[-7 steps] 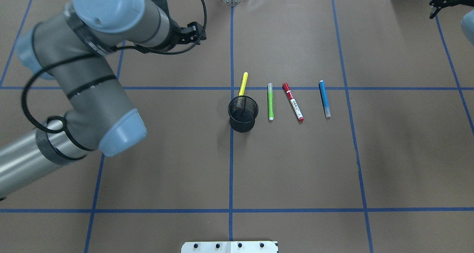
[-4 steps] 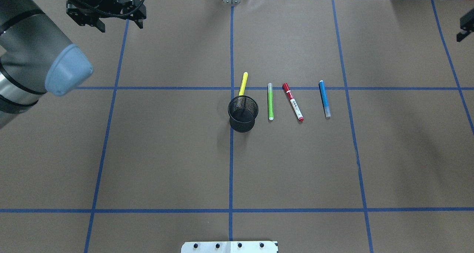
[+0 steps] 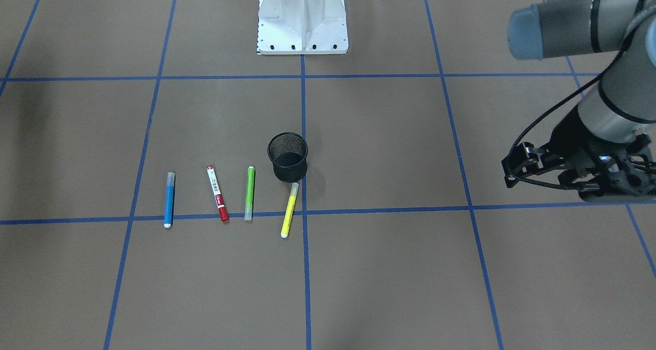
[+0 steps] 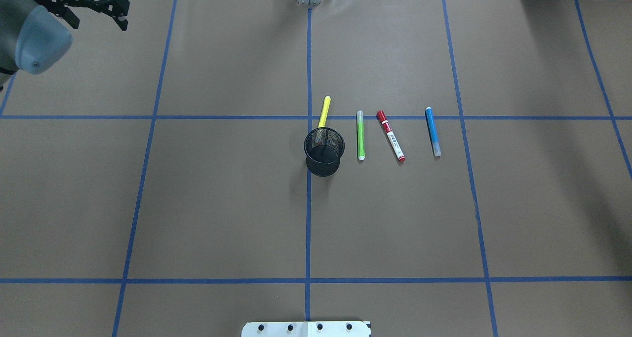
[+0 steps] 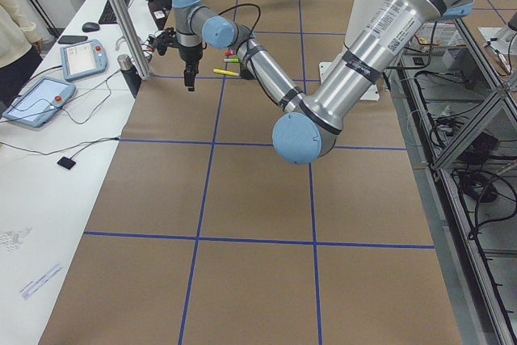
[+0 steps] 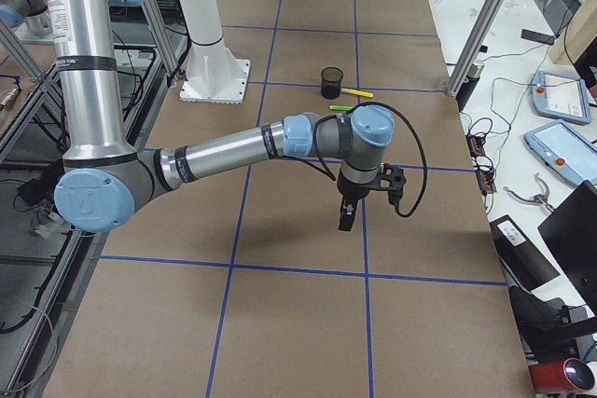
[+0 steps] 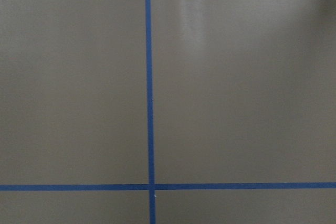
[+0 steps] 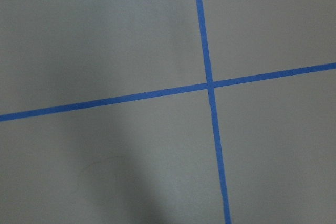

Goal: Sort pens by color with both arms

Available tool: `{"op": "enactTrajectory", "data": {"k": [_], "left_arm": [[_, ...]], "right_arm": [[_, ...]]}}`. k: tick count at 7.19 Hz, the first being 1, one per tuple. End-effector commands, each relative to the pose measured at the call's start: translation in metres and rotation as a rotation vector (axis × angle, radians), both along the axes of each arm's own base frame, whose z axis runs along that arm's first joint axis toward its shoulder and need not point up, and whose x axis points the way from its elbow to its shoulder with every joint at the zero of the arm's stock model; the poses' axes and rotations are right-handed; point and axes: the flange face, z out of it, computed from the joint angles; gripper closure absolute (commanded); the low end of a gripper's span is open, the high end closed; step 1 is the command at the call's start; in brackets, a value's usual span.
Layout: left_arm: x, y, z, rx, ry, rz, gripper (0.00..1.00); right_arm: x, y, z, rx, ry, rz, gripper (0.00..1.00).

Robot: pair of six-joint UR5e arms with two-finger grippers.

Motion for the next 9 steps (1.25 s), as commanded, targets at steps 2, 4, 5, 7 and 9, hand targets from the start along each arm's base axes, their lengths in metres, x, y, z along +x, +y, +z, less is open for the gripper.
{"op": "enactTrajectory", "data": {"k": [2,4,5,7,9], "left_arm": [[-0.093,-0.02,0.121,0.014,-0.04,0.128,0.01],[-0.14,-0.008,0.178,-0.005,-0.057,0.145,0.01],[-0.157,0.001,0.195,-0.027,-0.046,0.131,0.01],[-0.188,0.017,0.238,-0.048,-0.032,0.146,0.0],[-0.196,0.017,0.239,-0.041,-0.032,0.145,0.01]], "right_arm": [[0.008,0.005,0.026,0.013,-0.002,0.003,0.0],[0.009,0.006,0.027,0.011,0.0,0.006,0.0],[0.009,0.006,0.027,0.01,0.0,0.007,0.0],[0.012,0.006,0.027,0.01,0.0,0.013,0.0],[0.012,0.006,0.027,0.01,0.0,0.013,0.0]]}}
